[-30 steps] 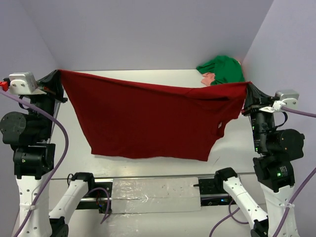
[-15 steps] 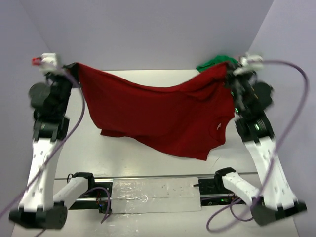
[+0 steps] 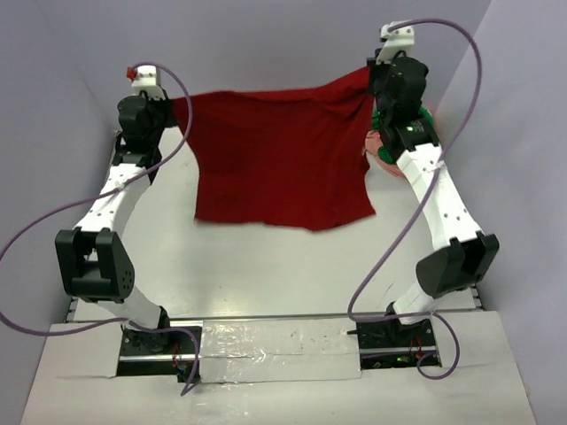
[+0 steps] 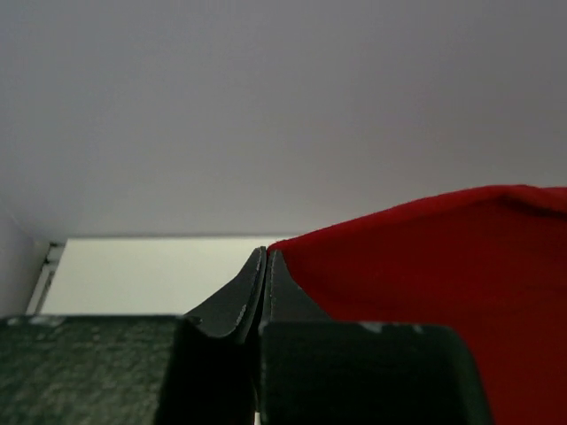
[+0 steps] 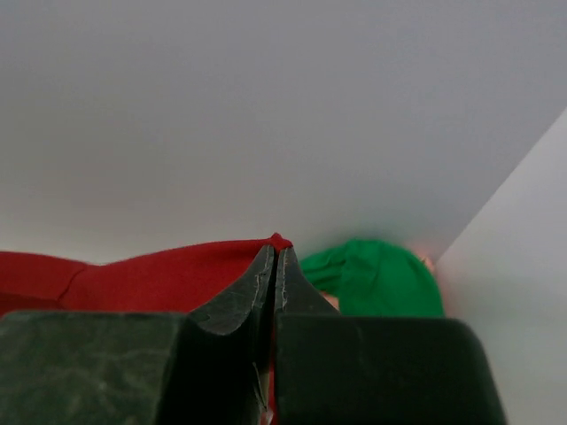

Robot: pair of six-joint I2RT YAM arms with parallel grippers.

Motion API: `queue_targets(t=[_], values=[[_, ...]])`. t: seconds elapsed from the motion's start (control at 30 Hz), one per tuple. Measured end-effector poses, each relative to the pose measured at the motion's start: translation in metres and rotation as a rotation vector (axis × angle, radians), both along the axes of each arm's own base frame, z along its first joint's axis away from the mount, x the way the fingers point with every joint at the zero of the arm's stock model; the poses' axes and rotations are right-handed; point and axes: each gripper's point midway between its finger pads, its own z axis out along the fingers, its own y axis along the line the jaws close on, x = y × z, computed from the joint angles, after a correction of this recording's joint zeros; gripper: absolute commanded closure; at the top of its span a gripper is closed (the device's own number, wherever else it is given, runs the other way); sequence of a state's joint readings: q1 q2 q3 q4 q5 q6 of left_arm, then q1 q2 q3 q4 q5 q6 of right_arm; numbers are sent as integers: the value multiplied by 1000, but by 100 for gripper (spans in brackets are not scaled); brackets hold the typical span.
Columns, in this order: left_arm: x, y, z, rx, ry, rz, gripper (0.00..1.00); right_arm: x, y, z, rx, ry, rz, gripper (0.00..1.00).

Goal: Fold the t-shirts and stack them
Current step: Flatten the tshirt out

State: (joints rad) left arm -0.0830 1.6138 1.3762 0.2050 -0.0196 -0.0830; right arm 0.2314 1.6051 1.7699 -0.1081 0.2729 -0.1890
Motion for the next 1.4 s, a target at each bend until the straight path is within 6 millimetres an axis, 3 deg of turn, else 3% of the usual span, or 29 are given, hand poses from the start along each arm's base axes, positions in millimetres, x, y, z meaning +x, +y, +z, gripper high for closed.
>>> queue_targets(t=[0.07,0.17,0.27,0.37,0.43,0.57,0.63,0.73,0.83,0.9,1.03,1.13,1.2,1.3,1.4], values=[[-10,1,31,-17,-74,3,100,-19,-3,31,14,-68,-2,100],[-43,4,86,-36,-196,7,100,-59,-10,71,38,-160,-1,100],[-102,10,134,-47,-317,10,100,-118,-23,95,58,-234,5,100],[-171,16,181,-59,-453,10,100,-178,-35,103,81,-277,19,100],[-210,19,202,-64,-510,9,100,-217,-43,108,101,-304,31,100],[-277,24,222,-86,-566,4,100,-284,-55,111,142,-346,60,100],[-300,25,221,-95,-566,0,100,-311,-60,109,156,-356,71,100],[-321,26,212,-107,-532,-3,100,-334,-65,104,165,-338,79,100],[-336,27,208,-108,-489,-6,100,-350,-68,105,163,-318,81,100],[-346,27,220,-109,-494,-10,100,-362,-71,116,165,-326,81,100],[-365,28,264,-113,-570,-17,100,-382,-78,160,185,-420,74,100],[-367,28,294,-118,-631,-18,100,-378,-79,189,194,-467,67,100],[-356,27,308,-119,-651,-19,100,-361,-76,211,198,-489,61,100],[-320,24,313,-118,-631,-18,100,-312,-65,230,194,-465,49,100],[-275,20,298,-113,-574,-15,100,-245,-49,219,173,-381,38,100]])
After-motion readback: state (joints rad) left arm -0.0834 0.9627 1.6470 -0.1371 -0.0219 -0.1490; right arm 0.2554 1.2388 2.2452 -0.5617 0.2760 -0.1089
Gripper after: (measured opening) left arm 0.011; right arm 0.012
